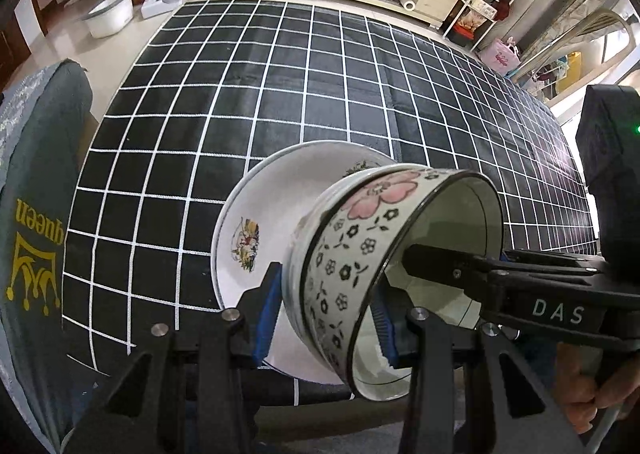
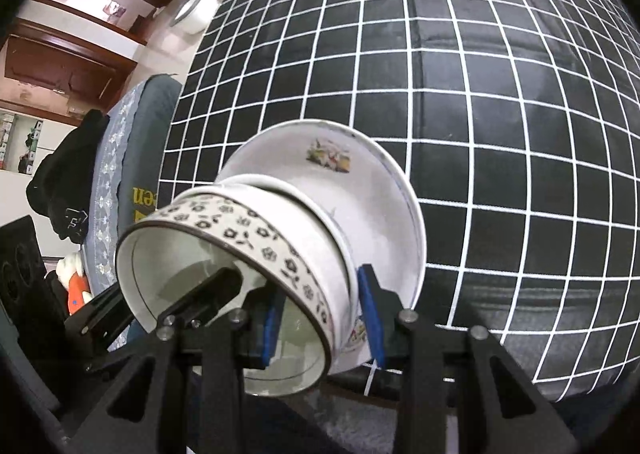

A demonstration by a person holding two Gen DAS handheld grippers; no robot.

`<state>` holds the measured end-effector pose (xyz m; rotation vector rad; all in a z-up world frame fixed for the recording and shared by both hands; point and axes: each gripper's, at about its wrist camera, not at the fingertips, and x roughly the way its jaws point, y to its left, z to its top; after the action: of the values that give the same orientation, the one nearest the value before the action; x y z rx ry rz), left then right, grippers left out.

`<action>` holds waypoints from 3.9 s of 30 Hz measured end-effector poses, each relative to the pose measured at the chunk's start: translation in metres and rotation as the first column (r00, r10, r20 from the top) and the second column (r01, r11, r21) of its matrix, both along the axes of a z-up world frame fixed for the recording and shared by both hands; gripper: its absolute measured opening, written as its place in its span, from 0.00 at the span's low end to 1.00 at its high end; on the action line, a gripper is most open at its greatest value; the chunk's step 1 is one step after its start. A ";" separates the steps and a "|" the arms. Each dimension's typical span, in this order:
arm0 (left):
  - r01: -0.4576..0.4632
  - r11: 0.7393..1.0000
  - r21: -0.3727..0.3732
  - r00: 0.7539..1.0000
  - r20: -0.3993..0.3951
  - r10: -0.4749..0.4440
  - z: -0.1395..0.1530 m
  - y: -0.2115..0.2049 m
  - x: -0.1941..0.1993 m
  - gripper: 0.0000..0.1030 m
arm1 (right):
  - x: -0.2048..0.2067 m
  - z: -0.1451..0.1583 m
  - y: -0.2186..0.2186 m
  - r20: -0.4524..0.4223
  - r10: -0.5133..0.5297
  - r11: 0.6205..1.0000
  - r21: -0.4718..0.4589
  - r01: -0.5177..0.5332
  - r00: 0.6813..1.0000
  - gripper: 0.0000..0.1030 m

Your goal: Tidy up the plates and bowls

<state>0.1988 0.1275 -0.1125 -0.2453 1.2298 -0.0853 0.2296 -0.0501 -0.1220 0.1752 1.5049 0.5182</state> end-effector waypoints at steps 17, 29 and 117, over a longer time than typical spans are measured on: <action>-0.014 0.999 -0.030 1.000 0.022 0.014 -0.009 0.012 0.020 0.38 | 0.017 -0.003 0.001 0.042 0.003 1.000 0.003 -0.003 0.999 0.39; -0.023 0.999 -0.026 0.997 0.079 0.025 0.014 0.016 0.014 0.38 | 0.003 0.016 -0.004 0.179 0.026 0.999 -0.044 -0.018 0.983 0.42; -0.044 0.968 0.248 0.732 0.667 -0.137 0.154 -0.122 -0.259 1.00 | -0.276 0.172 -0.159 0.854 -0.097 0.971 -0.033 0.239 0.512 1.00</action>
<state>-0.0599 0.0059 0.0414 0.0482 0.4907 -0.0559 -0.0469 -0.2089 0.0496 -0.0613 0.5199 0.2485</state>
